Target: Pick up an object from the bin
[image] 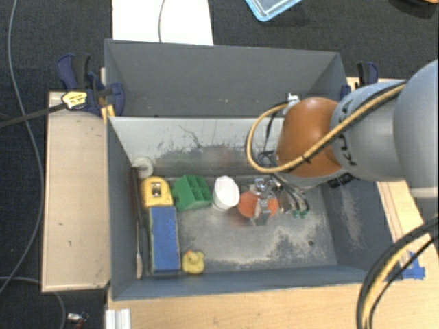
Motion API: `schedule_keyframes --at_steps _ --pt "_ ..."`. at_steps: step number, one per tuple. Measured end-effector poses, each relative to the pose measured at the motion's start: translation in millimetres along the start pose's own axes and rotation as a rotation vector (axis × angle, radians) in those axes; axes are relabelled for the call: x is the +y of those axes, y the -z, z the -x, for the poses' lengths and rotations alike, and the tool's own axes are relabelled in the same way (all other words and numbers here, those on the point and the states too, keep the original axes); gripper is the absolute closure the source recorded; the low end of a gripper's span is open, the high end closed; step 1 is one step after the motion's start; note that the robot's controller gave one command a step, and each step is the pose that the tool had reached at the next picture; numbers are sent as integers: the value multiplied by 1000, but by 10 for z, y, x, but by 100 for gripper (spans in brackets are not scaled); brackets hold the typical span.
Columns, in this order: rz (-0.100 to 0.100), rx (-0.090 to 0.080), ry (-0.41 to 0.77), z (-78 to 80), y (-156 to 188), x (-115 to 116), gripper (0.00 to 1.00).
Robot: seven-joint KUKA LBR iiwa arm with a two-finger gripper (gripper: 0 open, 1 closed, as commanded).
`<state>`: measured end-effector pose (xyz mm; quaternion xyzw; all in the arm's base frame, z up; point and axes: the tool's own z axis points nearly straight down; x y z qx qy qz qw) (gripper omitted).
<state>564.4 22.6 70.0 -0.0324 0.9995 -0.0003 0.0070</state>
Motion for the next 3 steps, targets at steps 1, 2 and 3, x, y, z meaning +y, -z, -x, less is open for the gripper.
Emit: schedule_keyframes --at_steps 1,2,3 --pt "-1 -2 -29 37 4 -22 100" --pt "0 4 -47 -56 706 -157 100" --pt "1 -1 -65 209 1442 36 100"
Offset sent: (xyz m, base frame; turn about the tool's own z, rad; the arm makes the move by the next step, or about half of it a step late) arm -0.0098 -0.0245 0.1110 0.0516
